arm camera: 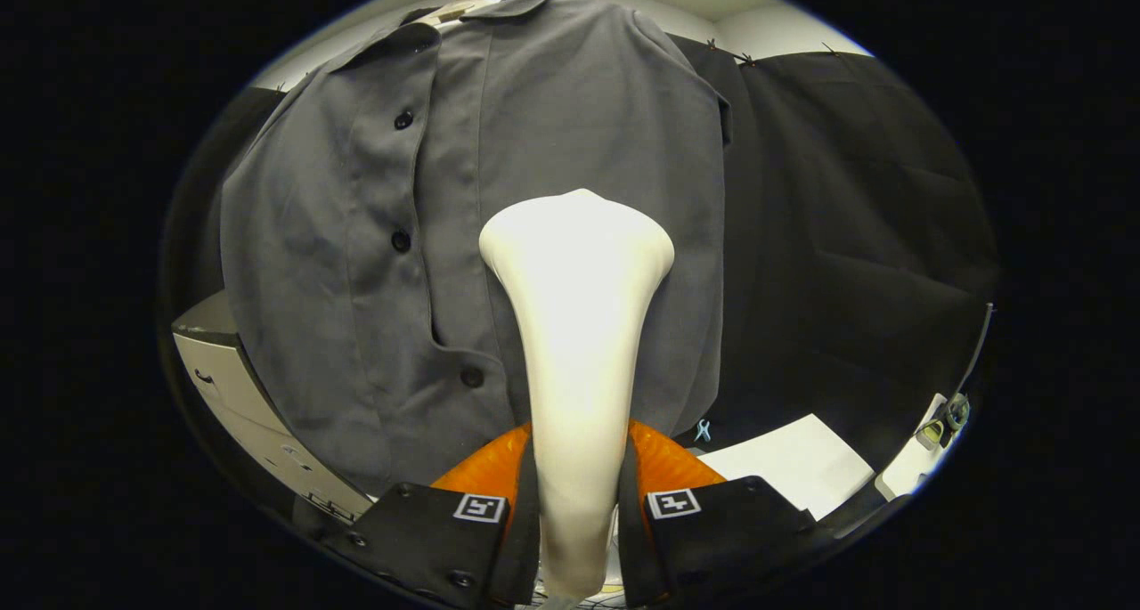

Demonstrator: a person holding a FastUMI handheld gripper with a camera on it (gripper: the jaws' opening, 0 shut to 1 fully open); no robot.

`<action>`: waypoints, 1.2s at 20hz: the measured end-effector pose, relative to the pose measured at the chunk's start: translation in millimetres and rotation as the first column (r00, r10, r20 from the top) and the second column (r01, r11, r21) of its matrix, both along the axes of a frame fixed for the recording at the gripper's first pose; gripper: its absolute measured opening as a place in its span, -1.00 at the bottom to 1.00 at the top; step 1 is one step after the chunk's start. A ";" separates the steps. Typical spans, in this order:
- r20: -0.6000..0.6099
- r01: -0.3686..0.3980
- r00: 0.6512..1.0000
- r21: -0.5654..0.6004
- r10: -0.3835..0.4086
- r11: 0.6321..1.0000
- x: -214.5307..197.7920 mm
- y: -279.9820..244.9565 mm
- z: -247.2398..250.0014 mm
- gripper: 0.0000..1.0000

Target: Iron the clothes twice with a garment steamer, once on the left side and once on the right side.

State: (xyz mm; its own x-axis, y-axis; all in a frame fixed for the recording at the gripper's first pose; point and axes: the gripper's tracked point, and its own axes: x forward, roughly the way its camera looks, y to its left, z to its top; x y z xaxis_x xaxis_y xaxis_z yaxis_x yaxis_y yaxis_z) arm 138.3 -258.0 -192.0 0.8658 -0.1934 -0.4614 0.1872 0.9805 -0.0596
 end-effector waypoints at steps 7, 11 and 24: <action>-0.057 0.011 0.998 -0.010 -0.011 1.000 -13.9 -6.5 -38.0 -0.12; -0.082 0.023 0.996 0.012 -0.022 1.000 -19.4 -7.8 -52.0 -0.12; 0.079 0.019 0.997 0.000 -0.019 1.000 -59.5 38.3 51.6 -0.12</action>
